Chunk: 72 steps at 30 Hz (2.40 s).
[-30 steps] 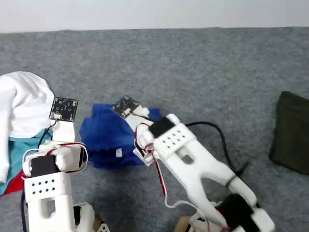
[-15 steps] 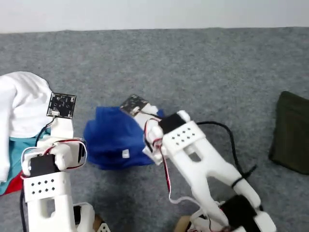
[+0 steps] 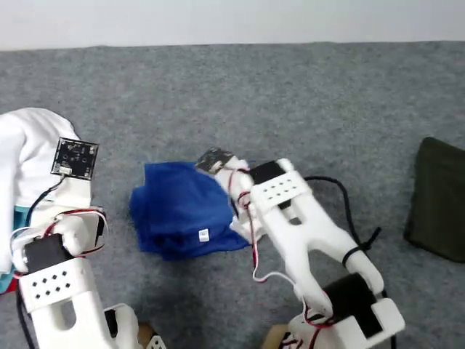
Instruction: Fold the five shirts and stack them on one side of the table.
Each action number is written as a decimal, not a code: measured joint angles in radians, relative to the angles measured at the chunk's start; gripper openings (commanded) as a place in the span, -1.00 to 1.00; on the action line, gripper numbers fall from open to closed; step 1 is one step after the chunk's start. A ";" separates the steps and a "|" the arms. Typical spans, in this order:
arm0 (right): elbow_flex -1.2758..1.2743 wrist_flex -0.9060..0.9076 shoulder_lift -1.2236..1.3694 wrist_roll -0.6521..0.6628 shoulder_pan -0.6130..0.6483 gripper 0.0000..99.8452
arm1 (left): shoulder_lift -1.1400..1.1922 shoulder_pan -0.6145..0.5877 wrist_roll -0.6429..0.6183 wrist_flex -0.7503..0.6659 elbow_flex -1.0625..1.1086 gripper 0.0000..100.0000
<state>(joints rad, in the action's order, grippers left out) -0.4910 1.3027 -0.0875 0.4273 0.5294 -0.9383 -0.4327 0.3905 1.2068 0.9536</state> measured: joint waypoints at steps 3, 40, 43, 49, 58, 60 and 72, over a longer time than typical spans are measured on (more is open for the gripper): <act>0.000 0.046 -0.052 0.000 0.069 -0.57 | 0.000 -0.008 0.005 0.000 0.000 -0.76; 0.181 0.192 0.149 -0.170 0.178 -0.98 | 0.000 -0.014 0.011 -0.009 0.000 -0.76; 0.181 0.238 0.149 -0.170 0.203 -0.98 | 0.000 -0.014 0.011 -0.009 0.000 -0.76; 0.279 0.261 0.149 -0.170 0.206 -0.98 | 0.000 -0.014 0.011 -0.009 0.000 -0.76; 0.479 0.229 0.149 -0.170 0.207 -0.98 | 0.000 -0.014 0.011 -0.009 0.000 -0.77; 0.479 0.207 0.166 -0.170 0.227 -0.98 | 0.000 -0.014 0.011 -0.009 0.000 -0.77; 0.479 0.097 0.394 -0.370 0.445 -0.98 | 0.002 -0.227 -0.069 -0.025 -0.124 -0.77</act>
<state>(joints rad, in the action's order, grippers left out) -0.0123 1.3993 0.3069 0.0575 0.9743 -0.9367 -0.6598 0.3214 1.1822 0.8293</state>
